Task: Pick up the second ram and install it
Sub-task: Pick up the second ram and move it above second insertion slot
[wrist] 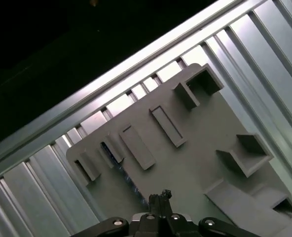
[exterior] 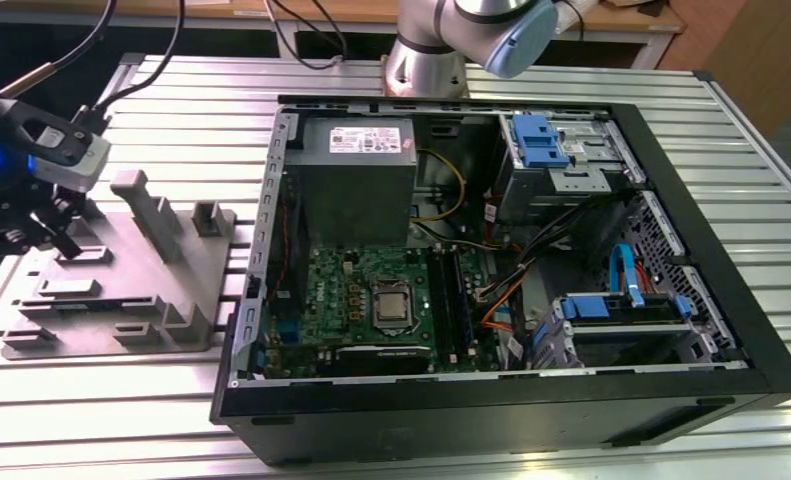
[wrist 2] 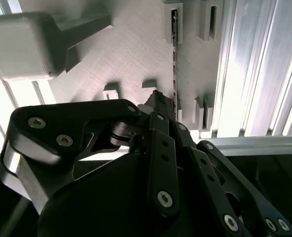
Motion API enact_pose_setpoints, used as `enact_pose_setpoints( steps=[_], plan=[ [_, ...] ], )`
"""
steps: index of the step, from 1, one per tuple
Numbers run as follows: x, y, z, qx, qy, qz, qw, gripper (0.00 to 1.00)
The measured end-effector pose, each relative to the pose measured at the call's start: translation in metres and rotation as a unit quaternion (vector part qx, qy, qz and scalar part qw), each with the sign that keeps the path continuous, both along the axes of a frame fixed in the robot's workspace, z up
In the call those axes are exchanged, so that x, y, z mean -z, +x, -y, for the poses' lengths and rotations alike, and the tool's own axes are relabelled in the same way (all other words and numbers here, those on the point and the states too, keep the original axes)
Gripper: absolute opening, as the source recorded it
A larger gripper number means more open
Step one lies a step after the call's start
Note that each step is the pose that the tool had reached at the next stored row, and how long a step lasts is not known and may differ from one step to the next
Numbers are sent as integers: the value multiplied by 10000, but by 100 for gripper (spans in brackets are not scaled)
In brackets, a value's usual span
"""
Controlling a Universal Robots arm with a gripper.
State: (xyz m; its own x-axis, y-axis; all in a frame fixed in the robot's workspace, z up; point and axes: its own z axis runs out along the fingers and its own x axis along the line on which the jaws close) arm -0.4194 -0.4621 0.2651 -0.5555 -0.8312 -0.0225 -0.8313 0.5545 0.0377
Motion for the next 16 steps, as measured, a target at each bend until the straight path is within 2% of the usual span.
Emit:
enact_pose_setpoints(
  steps=[4,8,12,16],
  plan=[
    [12,0,0,-360,-2,0,9994,11],
    [23,0,0,-726,-6,0,9974,11],
    [35,0,0,-1086,-9,0,9941,11],
    [47,0,0,-1448,-15,0,9895,11]
  ],
)
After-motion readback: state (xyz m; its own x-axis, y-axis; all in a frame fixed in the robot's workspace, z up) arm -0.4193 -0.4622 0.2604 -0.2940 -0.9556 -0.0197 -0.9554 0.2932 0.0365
